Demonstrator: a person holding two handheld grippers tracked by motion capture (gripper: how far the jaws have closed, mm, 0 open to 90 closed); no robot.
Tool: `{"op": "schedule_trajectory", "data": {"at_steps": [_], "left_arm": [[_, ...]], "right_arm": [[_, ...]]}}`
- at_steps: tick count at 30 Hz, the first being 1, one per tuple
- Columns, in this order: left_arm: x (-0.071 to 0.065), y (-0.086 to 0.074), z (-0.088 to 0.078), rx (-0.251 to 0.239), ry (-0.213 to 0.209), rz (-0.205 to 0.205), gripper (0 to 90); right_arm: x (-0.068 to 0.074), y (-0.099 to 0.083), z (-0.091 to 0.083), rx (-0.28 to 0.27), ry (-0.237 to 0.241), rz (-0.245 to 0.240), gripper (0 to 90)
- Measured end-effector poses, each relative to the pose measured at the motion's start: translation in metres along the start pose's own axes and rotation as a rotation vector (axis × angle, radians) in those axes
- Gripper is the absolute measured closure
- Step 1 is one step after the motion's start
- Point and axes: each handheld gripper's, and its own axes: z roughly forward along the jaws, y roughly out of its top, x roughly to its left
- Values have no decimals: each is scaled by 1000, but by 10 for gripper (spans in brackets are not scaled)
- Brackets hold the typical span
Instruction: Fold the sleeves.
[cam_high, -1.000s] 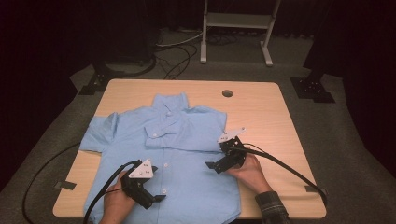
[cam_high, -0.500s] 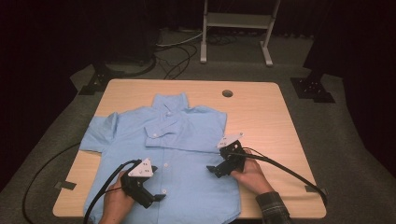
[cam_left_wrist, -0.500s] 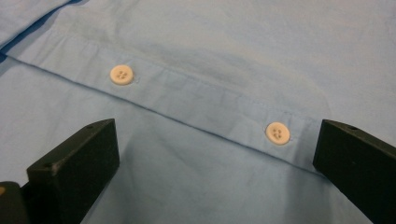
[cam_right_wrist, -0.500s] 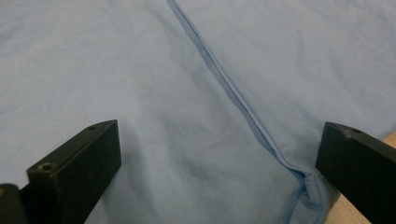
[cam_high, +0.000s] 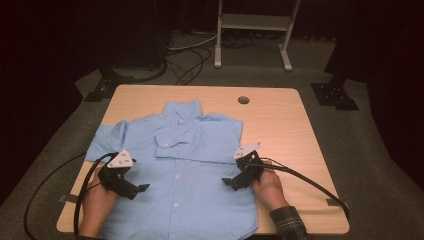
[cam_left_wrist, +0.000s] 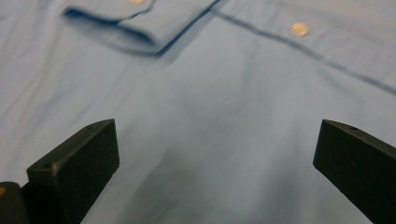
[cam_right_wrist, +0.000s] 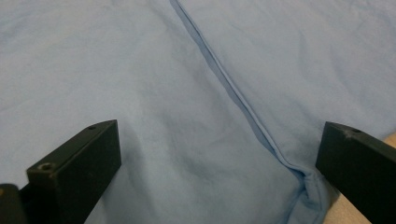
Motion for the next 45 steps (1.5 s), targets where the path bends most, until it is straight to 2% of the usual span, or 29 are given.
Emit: {"op": "schedule_trajectory", "data": {"at_steps": [3, 6, 9, 13, 22, 27, 29, 32, 36, 41, 45], "left_arm": [[14, -13, -6, 0, 32, -41, 0], [24, -23, -9, 34, 75, -68, 0], [28, -31, -7, 49, 70, -87, 0], [32, -37, -5, 18, 46, -108, 0], [28, -34, -2, 16, 53, -126, 0], [23, -28, 3, 19, 59, -135, 0], [21, -24, 6, 19, 60, -137, 0], [18, -20, 10, 26, 63, -138, 0], [14, -16, 14, 20, 58, -132, 0], [8, -9, 19, 28, 57, -130, 0], [5, -6, 22, 21, 54, -130, 0]], "right_arm": [[0, 0, 0, 0, 1, 0, 0], [0, 0, 0, 2, 1, 0, 0], [-1, 0, 0, 3, 2, -4, 0], [-1, 1, 0, 9, 9, -9, 0], [-4, 1, -2, 25, 15, -12, 0], [-10, -5, -5, 7, 24, -21, 0], [-13, -6, -8, 21, 21, -17, 0], [-16, -7, -10, 34, 16, -15, 0], [-22, -13, -14, 23, 22, -21, 0], [-26, -15, -20, 58, 15, -9, 0], [-30, -21, -24, 43, 16, -14, 0]]}}
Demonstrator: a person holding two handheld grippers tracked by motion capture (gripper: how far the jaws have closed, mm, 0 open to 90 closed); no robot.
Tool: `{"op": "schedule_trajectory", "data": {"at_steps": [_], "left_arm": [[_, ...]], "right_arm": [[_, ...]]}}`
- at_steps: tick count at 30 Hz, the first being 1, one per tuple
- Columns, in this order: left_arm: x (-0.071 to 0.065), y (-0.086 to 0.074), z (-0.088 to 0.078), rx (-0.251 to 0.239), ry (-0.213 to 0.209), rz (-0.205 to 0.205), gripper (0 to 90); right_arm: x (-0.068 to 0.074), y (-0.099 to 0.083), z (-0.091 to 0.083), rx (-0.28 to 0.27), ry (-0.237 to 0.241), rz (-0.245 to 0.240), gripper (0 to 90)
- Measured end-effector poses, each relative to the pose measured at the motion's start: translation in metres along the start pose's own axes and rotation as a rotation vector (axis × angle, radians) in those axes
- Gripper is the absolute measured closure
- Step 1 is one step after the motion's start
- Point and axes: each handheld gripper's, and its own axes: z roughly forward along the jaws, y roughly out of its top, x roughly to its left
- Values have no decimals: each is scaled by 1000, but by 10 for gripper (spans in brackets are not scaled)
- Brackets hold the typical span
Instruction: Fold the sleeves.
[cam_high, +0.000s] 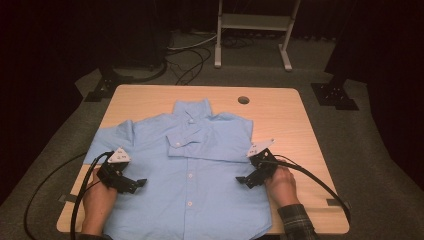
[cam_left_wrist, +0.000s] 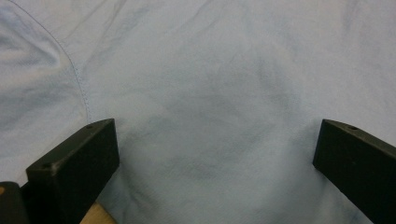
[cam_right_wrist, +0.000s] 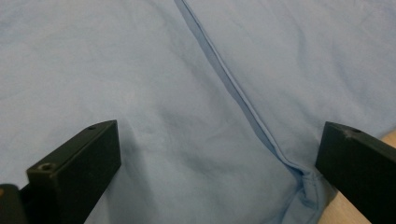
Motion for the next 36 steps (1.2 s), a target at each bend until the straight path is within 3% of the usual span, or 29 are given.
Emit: {"op": "schedule_trajectory", "data": {"at_steps": [36], "left_arm": [[-37, 32, 29, 2, -24, 29, 0]], "right_arm": [[-27, -34, -31, 29, -23, 31, 0]]}}
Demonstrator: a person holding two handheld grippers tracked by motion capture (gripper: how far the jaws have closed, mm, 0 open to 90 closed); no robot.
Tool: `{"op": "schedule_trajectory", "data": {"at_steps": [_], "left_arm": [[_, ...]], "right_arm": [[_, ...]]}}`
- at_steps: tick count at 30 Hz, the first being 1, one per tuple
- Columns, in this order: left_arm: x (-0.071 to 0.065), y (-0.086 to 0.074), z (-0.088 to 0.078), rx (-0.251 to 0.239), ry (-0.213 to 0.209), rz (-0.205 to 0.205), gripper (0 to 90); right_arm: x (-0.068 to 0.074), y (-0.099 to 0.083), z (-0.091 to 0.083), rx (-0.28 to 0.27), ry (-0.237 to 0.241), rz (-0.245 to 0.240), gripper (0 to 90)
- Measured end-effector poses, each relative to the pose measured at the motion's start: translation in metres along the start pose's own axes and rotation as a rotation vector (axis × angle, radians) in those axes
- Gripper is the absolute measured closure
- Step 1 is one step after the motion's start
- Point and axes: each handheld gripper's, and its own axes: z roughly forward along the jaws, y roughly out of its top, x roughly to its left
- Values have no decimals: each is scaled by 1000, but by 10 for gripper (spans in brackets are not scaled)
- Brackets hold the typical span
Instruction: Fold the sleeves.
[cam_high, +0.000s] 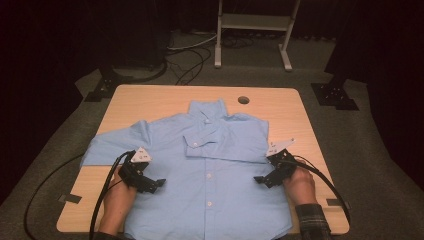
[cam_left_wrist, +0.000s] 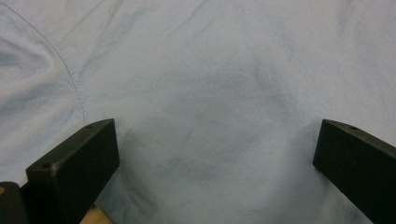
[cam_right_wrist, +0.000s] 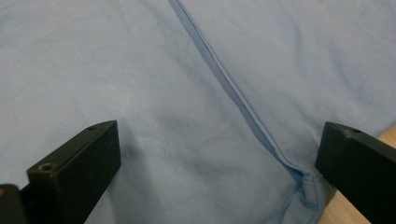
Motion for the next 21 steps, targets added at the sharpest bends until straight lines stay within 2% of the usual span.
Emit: {"op": "schedule_trajectory", "data": {"at_steps": [21], "left_arm": [[-21, 26, 24, -6, -27, 29, 0]], "right_arm": [[-23, -24, -21, 14, -24, 34, 0]]}}
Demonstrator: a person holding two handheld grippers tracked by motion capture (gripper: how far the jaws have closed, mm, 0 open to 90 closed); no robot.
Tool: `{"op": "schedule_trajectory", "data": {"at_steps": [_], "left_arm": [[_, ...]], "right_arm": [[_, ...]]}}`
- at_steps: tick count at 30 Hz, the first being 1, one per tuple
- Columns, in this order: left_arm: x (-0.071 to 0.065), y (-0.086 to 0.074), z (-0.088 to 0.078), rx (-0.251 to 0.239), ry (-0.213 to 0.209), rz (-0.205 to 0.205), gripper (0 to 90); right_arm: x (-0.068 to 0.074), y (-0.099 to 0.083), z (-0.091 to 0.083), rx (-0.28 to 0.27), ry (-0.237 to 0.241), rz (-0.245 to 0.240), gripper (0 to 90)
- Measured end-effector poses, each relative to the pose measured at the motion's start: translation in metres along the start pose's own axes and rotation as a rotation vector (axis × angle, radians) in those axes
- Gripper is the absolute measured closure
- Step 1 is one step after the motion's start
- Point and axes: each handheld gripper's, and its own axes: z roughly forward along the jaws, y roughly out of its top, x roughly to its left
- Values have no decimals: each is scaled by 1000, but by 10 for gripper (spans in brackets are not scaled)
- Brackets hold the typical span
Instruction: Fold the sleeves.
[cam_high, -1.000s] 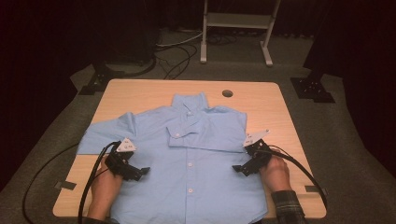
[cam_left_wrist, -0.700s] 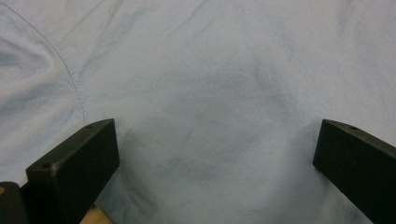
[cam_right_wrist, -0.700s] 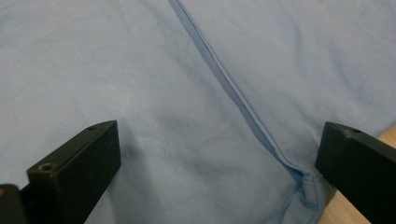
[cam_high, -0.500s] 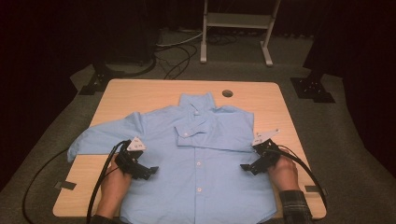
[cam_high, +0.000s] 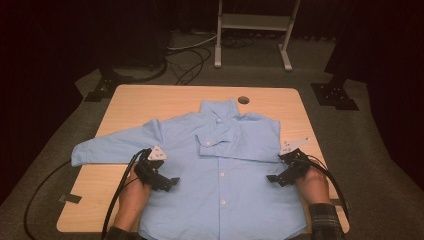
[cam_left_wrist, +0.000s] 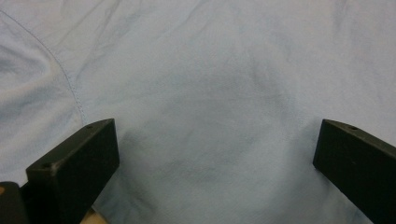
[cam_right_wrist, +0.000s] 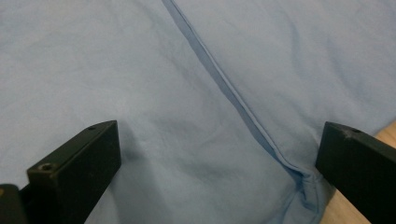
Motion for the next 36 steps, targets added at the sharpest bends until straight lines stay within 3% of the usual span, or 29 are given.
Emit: {"op": "schedule_trajectory", "data": {"at_steps": [36], "left_arm": [[-17, 25, 21, 11, -19, 26, 0]], "right_arm": [[-19, -23, -18, 7, -26, 39, 0]]}}
